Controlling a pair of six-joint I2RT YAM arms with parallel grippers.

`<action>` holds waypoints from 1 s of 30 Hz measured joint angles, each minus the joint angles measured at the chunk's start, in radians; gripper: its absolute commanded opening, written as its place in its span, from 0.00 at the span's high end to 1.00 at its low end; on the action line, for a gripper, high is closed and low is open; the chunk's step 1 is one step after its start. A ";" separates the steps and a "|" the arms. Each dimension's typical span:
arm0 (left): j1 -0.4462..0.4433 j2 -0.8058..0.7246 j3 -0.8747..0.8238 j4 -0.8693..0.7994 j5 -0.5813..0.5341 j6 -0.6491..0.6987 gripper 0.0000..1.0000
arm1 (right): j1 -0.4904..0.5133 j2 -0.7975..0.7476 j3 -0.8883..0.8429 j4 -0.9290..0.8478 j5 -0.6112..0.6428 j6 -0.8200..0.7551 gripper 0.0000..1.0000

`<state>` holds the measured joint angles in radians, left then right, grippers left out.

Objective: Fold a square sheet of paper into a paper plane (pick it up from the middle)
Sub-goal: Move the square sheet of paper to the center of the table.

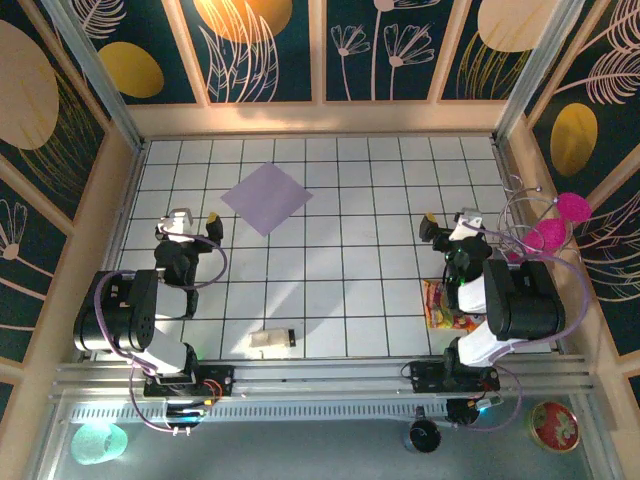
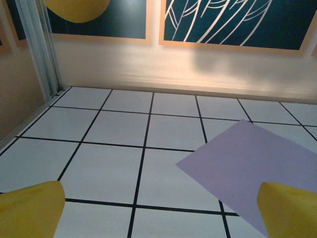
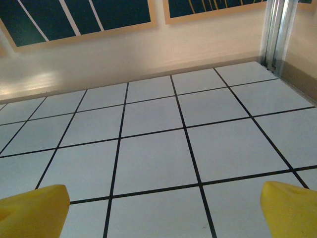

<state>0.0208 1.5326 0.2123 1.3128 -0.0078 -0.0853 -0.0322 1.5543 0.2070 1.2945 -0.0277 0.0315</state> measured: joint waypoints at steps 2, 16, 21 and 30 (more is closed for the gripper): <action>0.000 0.000 0.000 0.000 0.000 0.000 0.01 | 0.000 0.000 0.000 0.000 0.000 0.000 0.01; 0.000 0.000 0.000 0.000 0.000 0.000 0.01 | 0.000 0.000 0.000 0.000 0.000 0.000 0.01; 0.000 0.000 0.000 0.000 0.000 0.000 0.01 | 0.000 0.000 0.000 0.000 0.000 0.000 0.01; 0.000 0.000 -0.004 0.009 -0.013 -0.001 0.01 | 0.000 0.000 0.000 0.000 0.000 0.000 0.01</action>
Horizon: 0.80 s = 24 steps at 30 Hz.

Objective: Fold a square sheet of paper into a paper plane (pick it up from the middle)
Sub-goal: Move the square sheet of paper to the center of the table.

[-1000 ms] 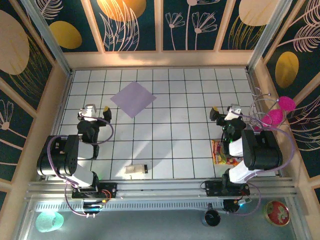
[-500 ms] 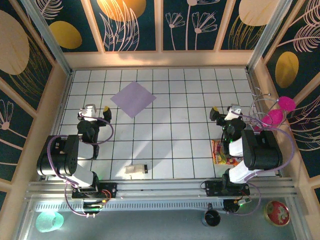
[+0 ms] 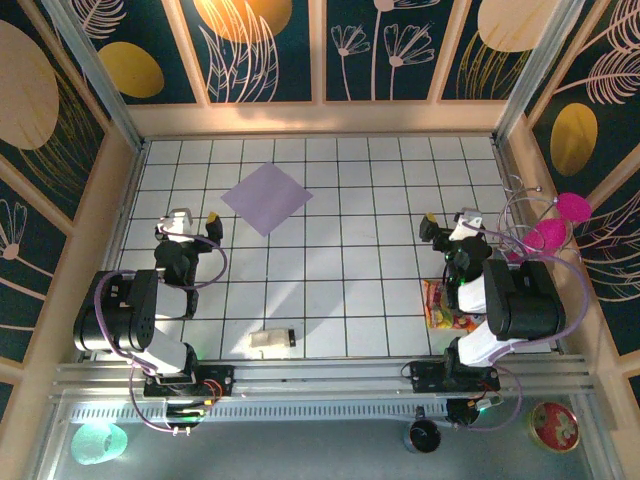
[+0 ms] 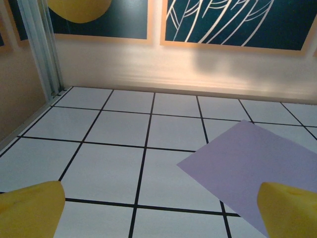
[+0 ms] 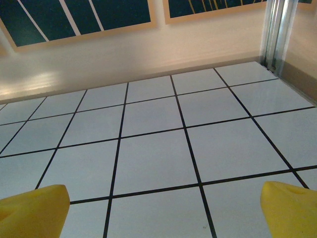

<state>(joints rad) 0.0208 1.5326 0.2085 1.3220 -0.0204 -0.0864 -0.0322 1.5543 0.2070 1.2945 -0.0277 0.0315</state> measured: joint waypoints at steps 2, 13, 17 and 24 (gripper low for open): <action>0.000 0.000 -0.022 0.038 -0.017 -0.002 0.01 | 0.000 0.000 0.000 0.000 0.000 -0.001 0.01; 0.000 -0.282 -0.105 -0.018 -0.172 -0.061 0.01 | 0.170 -0.161 0.162 -0.304 0.068 -0.113 0.01; 0.000 -0.435 -0.010 -0.233 -0.215 -0.158 0.01 | 0.254 -0.182 0.275 -0.439 0.091 -0.101 0.01; 0.001 -0.507 0.159 -0.571 -0.156 -0.396 0.01 | 0.316 -0.083 0.579 -0.787 0.075 0.137 0.01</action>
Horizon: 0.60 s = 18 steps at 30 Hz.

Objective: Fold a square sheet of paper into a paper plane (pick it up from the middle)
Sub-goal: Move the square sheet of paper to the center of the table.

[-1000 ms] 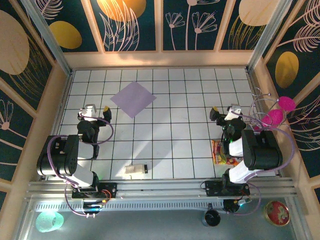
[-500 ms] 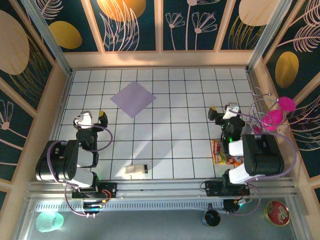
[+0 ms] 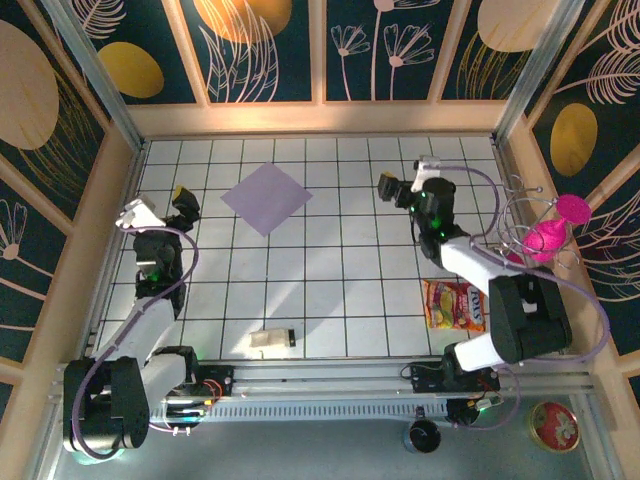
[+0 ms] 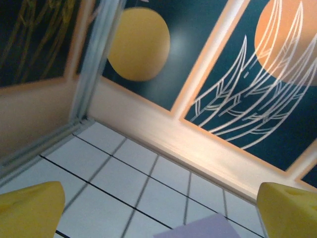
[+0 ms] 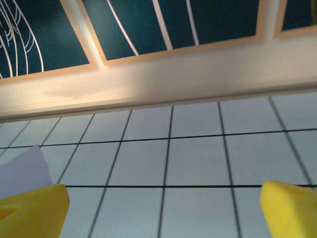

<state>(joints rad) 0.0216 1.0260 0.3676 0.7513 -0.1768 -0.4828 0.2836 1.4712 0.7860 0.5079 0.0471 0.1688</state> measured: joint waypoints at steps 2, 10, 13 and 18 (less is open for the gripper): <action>0.000 0.025 0.021 -0.032 0.065 -0.056 0.01 | 0.005 0.067 0.094 -0.089 -0.030 0.072 0.01; 0.000 0.343 0.122 -0.041 0.337 -0.314 0.12 | 0.018 0.298 0.278 -0.340 -0.163 0.327 0.06; 0.000 0.488 0.211 -0.037 0.433 -0.407 0.20 | 0.017 0.339 0.290 -0.377 -0.208 0.379 0.10; -0.010 0.702 0.391 -0.070 0.526 -0.509 0.31 | 0.017 0.357 0.295 -0.394 -0.266 0.425 0.16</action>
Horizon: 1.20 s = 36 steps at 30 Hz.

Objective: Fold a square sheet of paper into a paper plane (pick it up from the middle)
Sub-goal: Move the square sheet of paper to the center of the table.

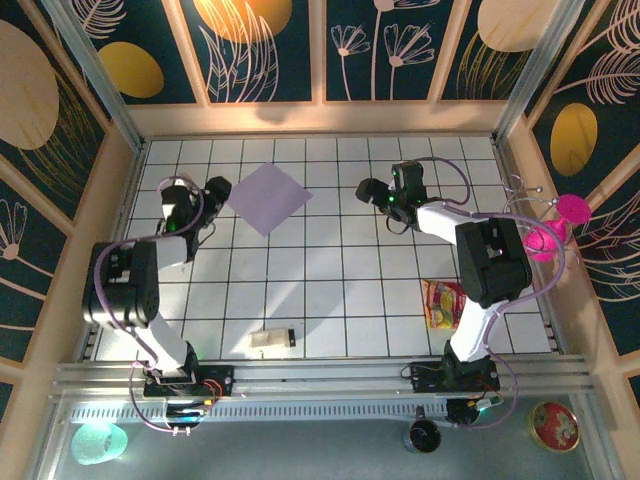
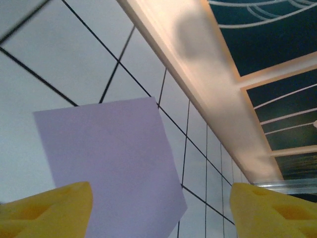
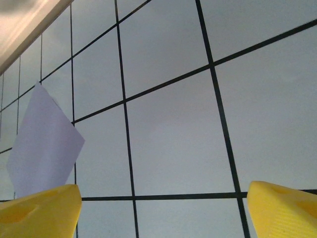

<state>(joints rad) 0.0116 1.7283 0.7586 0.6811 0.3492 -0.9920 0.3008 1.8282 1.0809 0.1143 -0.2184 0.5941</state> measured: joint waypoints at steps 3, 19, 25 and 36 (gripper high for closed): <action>-0.027 0.105 0.133 -0.085 0.007 -0.014 0.37 | 0.000 0.008 0.014 -0.011 -0.012 0.019 0.18; -0.148 0.390 0.579 -0.570 -0.135 0.049 0.52 | -0.001 0.021 0.034 -0.089 -0.007 0.021 0.22; -0.161 0.414 0.609 -0.643 -0.150 0.091 0.57 | -0.002 0.021 0.034 -0.101 0.005 0.018 0.22; -0.252 0.412 0.611 -0.693 -0.147 0.240 0.60 | -0.008 0.021 0.034 -0.116 0.015 0.045 0.22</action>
<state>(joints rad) -0.2401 2.1399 1.3693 -0.0116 0.2024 -0.7525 0.2924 1.8488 1.1149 -0.0013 -0.2031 0.6392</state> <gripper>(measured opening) 0.408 0.776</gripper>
